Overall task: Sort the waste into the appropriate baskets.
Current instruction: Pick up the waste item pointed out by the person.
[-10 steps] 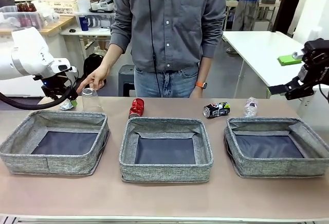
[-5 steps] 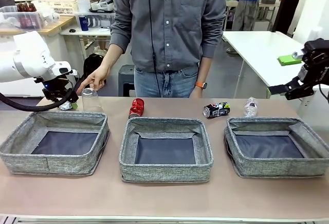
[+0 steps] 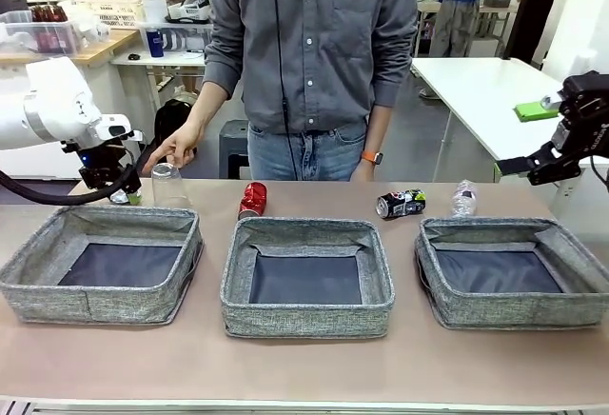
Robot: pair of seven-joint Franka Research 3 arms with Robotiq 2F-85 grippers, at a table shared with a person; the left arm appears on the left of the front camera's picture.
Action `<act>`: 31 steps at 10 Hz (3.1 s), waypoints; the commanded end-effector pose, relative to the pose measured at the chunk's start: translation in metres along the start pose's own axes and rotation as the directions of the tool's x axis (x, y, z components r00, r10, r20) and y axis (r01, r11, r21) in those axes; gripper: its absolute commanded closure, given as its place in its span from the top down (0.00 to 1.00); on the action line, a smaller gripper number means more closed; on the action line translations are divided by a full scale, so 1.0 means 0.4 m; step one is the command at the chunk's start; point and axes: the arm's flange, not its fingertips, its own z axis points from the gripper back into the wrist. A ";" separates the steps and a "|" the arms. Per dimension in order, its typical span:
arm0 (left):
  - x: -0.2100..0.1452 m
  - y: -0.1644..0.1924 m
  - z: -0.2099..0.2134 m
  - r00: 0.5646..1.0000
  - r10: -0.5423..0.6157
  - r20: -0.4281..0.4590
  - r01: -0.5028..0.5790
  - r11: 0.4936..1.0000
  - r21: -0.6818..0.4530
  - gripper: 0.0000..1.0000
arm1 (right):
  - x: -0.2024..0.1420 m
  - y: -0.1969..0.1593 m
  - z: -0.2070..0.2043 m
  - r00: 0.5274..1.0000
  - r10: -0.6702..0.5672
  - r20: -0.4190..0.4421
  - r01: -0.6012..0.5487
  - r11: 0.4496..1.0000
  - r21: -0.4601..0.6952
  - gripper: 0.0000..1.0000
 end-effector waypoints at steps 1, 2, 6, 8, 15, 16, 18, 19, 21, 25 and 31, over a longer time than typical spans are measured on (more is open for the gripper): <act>0.004 0.006 -0.033 0.999 0.023 -0.044 -0.023 1.000 0.015 0.00 | 0.010 0.004 -0.004 0.999 0.030 0.009 -0.031 0.999 0.018 1.00; 0.003 0.004 -0.032 0.999 0.024 -0.046 -0.024 1.000 0.016 0.00 | 0.010 0.004 -0.004 0.999 0.030 0.009 -0.031 0.999 0.018 1.00; -0.011 -0.017 -0.007 0.997 0.067 -0.041 -0.065 0.997 0.051 0.00 | 0.010 0.004 -0.004 0.999 0.030 0.009 -0.031 0.999 0.018 1.00; -0.019 -0.021 -0.001 0.995 0.088 -0.053 -0.085 0.994 0.066 0.00 | 0.010 0.004 -0.004 0.999 0.030 0.009 -0.031 0.999 0.018 1.00; -0.263 -0.134 0.334 0.985 0.091 -0.146 -0.087 0.996 0.034 0.00 | 0.010 0.004 -0.004 0.999 0.030 0.009 -0.031 0.999 0.018 1.00; -0.308 -0.154 0.415 0.991 0.022 -0.134 -0.022 1.000 0.003 0.00 | 0.010 0.004 -0.004 0.999 0.030 0.009 -0.031 0.999 0.018 1.00; -0.376 -0.217 0.556 0.997 -0.021 -0.072 0.025 0.998 0.056 0.00 | 0.010 0.004 -0.004 0.999 0.030 0.009 -0.031 0.999 0.018 1.00; -0.389 -0.236 0.599 1.000 -0.004 -0.015 0.005 0.998 0.067 0.00 | 0.010 0.004 -0.004 0.999 0.030 0.009 -0.031 0.999 0.018 1.00; -0.375 -0.232 0.614 0.998 0.007 -0.060 -0.004 0.999 0.045 0.00 | 0.010 0.004 -0.004 0.999 0.030 0.009 -0.031 0.999 0.018 1.00; -0.372 -0.328 0.666 0.996 0.086 -0.002 -0.086 0.996 0.029 0.11 | 0.010 0.004 -0.004 0.999 0.030 0.009 -0.031 0.999 0.018 1.00; -0.085 -0.973 0.958 0.987 0.151 -0.057 -0.151 0.988 0.018 0.11 | 0.010 0.004 -0.004 0.999 0.030 0.009 -0.031 0.999 0.018 1.00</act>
